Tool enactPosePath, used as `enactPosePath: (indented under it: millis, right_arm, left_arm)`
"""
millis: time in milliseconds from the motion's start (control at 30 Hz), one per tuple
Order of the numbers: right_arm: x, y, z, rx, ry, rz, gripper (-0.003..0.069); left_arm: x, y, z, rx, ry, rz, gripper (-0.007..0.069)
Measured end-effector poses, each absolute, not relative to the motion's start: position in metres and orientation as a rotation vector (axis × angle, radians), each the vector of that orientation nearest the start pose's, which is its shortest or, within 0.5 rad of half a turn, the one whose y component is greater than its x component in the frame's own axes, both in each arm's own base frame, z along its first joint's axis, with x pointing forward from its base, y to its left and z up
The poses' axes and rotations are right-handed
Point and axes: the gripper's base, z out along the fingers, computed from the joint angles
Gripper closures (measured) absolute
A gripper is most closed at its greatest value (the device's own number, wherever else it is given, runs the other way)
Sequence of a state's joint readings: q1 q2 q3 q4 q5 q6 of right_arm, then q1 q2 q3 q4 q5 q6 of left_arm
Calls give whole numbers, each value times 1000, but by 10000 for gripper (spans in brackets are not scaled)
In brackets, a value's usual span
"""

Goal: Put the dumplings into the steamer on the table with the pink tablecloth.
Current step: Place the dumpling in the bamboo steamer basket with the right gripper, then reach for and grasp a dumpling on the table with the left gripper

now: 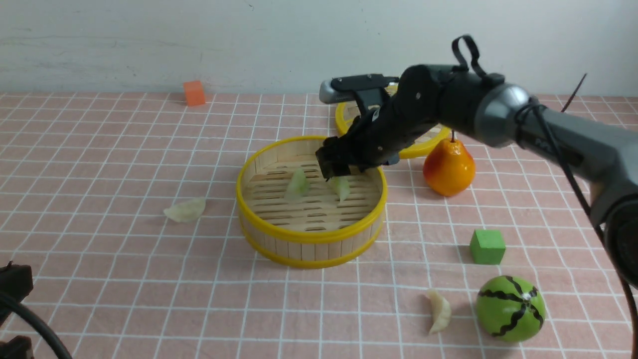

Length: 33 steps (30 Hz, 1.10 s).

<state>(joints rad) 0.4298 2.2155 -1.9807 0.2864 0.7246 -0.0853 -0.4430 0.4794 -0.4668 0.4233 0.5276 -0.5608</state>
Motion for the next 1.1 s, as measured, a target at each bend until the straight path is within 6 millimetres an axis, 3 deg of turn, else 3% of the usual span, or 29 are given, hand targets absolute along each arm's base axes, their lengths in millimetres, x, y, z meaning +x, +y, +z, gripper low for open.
enactPosePath:
  millis: [67,133,233,267,300,367,433,500,700,800,833,933,1000,1100]
  right_arm:
    - [446,224,276,-464,2379,484,106]
    - [427,215,323,-485,2317,478,127]
    - [396,199,382,-510,2240,466,179]
    - [391,197,390,-511,2225,463,183]
    - [375,189,411,-523,2199,445,215]
    - [355,178,430,-534,2183,419,246]
    - [338,168,430,-549,2216,381,270]
    - [327,162,418,-562,2268,355,280]
    - [266,135,341,-571,2483,343,285]
    - [220,114,303,-557,2544,344,285]
    - [218,113,301,-556,2546,344,285]
    - [177,94,264,-539,2578,337,289]
    - [170,91,256,-530,2584,341,290]
    - [159,86,236,-513,2599,338,290]
  left_arm:
    - [102,-25,298,68,2048,-180,638]
    - [117,-28,302,37,2160,-109,638]
    - [147,-38,309,50,2241,-3,638]
    - [152,-40,307,53,2257,9,638]
    - [173,-47,306,53,2288,60,638]
    - [197,-57,307,51,2307,89,638]
    - [228,-72,300,72,2344,109,638]
    - [248,-82,298,83,2355,109,638]
    - [315,-99,298,61,2405,58,638]
    - [345,-93,294,86,2490,-21,638]
    - [345,-93,294,86,2490,-21,638]
    - [379,-78,286,133,2569,-154,636]
    - [388,-74,281,150,2582,-171,624]
    - [412,-60,262,220,2599,-135,508]
